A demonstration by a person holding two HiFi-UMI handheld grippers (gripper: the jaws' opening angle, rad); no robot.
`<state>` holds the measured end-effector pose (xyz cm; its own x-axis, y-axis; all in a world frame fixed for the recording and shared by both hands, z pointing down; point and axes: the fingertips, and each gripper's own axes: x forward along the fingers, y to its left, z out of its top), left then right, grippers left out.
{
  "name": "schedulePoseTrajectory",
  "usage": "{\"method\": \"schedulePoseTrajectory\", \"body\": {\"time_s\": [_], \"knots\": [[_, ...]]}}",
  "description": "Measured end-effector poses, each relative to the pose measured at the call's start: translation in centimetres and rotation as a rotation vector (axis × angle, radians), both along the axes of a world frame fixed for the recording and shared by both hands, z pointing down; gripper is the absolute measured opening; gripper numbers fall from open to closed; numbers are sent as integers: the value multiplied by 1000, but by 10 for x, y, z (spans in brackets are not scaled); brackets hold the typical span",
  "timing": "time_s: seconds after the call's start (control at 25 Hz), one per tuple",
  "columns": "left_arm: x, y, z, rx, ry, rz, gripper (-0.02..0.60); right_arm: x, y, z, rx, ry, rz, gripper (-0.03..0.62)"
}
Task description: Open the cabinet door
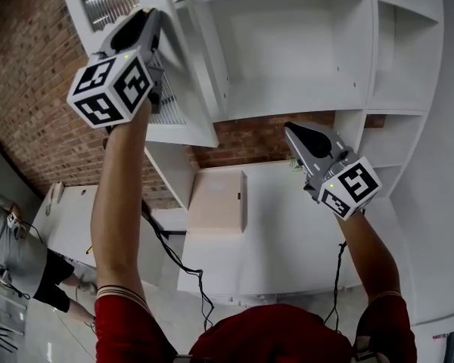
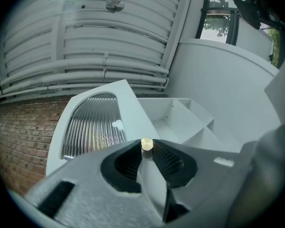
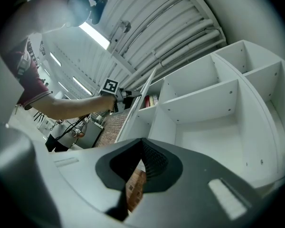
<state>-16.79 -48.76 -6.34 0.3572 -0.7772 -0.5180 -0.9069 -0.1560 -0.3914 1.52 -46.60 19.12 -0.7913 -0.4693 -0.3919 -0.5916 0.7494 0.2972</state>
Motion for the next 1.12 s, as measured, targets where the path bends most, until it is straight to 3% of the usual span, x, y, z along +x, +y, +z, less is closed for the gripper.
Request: {"method": "schedulePoseTrajectory", "body": {"time_s": [0.4,1.12], "knots": [[-16,50,-2,11,35,74,77,-32,20,-6,20,20,-57,12],[-69,125,-6,50,60,123,89,-81,39,-9,21,35,-142,12]]}}
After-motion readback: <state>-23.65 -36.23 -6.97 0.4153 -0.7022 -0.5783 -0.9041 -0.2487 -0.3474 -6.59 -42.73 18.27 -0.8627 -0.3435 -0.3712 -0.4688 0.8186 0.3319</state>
